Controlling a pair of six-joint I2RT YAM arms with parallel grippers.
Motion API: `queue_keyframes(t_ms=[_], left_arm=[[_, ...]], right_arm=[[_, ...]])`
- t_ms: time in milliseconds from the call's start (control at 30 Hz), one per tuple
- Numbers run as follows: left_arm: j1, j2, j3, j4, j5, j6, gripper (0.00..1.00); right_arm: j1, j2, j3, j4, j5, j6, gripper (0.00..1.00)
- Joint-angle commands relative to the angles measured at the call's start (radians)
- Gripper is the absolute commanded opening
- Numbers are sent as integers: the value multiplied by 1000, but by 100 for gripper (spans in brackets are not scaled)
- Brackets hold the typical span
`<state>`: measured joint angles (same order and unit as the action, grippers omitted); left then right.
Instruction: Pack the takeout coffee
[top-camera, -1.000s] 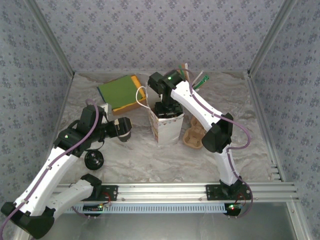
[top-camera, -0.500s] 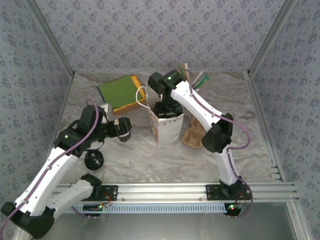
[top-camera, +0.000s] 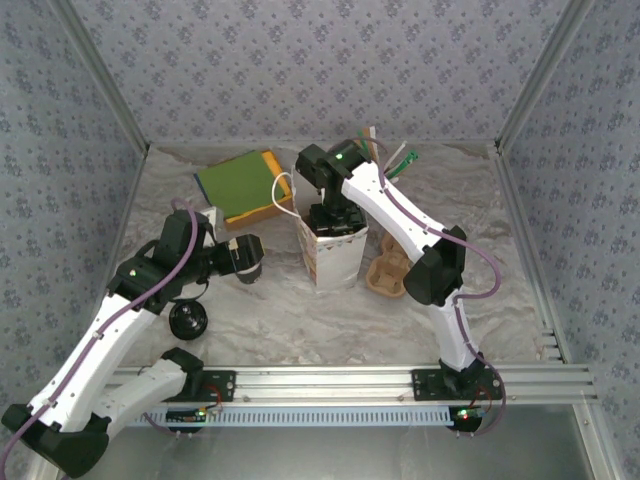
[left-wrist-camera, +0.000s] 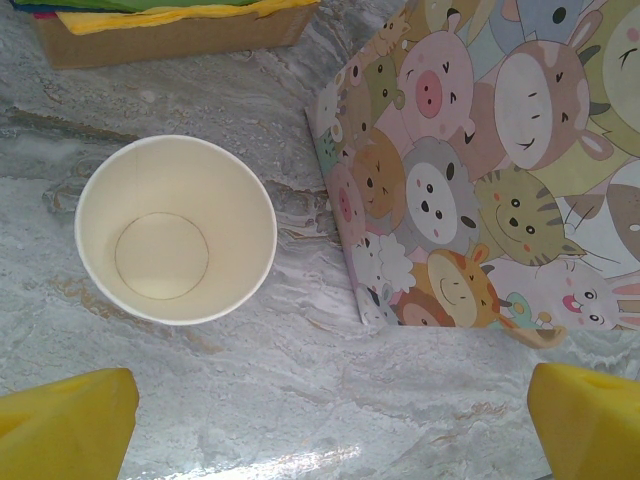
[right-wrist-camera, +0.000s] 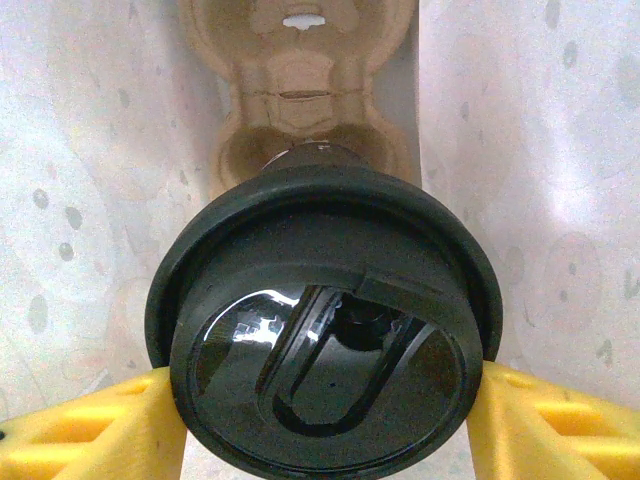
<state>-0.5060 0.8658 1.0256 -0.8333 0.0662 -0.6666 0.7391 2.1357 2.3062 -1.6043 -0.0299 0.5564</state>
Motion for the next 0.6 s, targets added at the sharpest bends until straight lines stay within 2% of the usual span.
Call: queue_keyframes(t_ms=[0,567], left_arm=[[-4,-1,5,19,17,-2,100],[-4,0,4,20,17,-2,100]], right_arm=[[0,-8,-8,-157,3,-5,68],[0,-10,-15,-151,1,-6,68]])
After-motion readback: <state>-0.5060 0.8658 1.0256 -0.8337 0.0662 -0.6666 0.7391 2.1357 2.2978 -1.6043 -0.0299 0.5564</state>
